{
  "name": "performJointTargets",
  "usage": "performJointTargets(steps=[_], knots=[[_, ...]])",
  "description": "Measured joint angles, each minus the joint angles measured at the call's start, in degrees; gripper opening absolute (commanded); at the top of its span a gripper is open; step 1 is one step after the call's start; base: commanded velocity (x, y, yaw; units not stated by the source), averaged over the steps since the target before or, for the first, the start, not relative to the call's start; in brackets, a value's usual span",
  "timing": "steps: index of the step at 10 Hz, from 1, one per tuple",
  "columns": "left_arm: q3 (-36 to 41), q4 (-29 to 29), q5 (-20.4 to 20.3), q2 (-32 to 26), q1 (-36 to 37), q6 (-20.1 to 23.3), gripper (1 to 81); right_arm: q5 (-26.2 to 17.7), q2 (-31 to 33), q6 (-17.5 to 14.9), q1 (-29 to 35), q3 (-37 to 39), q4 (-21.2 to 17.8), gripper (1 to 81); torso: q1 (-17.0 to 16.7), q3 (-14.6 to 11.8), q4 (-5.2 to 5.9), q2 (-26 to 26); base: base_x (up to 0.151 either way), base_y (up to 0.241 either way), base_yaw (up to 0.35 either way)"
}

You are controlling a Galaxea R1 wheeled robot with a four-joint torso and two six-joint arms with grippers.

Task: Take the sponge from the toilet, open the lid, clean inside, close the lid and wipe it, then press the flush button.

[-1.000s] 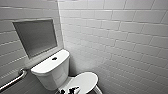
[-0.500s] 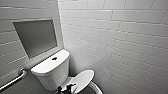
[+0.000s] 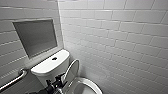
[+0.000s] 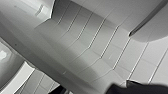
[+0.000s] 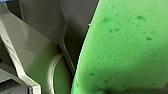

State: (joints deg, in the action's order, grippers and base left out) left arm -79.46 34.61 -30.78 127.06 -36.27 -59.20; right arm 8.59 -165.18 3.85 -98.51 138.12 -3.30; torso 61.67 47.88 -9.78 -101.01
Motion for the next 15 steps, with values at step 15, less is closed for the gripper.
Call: performJointTargets(steps=[15], knots=[[-8.7,-0.9,-6.2,-3.8,-7.4,-11.4,81.1,0.4,-0.1,0.0,-0.3,-0.1,0.0,1.0,0.0,0.0,0.00,0.0,0.000,0.000,0.000]])
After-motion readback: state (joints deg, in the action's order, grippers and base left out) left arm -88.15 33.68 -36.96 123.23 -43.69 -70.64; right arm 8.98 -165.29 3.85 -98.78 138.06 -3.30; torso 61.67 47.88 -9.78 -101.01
